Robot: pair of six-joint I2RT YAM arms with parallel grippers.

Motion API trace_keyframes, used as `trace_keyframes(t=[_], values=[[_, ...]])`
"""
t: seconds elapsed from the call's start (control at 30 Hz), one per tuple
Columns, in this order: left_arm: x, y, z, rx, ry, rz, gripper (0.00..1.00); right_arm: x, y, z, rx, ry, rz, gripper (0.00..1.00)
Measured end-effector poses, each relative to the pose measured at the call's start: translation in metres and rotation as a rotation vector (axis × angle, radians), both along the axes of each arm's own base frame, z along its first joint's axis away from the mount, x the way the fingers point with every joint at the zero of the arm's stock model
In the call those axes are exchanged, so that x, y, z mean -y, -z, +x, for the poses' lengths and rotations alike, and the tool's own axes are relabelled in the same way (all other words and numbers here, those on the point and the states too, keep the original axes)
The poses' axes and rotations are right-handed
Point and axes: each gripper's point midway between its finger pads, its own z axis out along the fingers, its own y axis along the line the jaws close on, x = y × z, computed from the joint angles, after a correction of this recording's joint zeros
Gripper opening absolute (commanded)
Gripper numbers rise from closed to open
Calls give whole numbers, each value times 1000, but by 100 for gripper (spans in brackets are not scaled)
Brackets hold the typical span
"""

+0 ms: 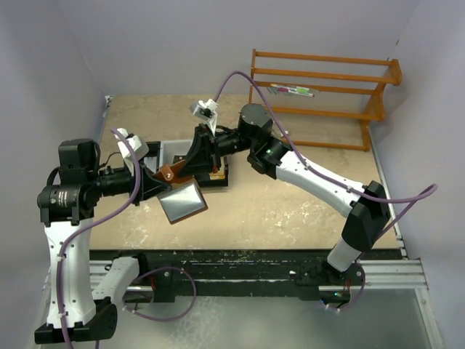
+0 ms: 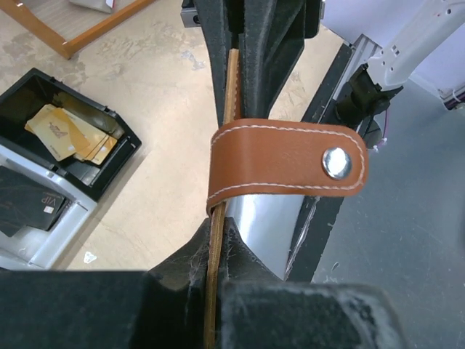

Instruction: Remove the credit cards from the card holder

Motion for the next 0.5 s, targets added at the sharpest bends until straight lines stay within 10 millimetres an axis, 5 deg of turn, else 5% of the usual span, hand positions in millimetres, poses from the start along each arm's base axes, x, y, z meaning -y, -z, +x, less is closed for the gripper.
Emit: trace_keyframes(t=[0.07, 0.23, 0.5], values=[[0, 0, 1, -12, -11, -4, 0, -1, 0, 1, -12, -5, -2, 35], [-2, -3, 9, -39, -62, -16, 0, -5, 1, 6, -38, 16, 1, 69], [-1, -10, 32, -146, -120, -83, 0, 23, 36, 23, -125, 133, -31, 78]])
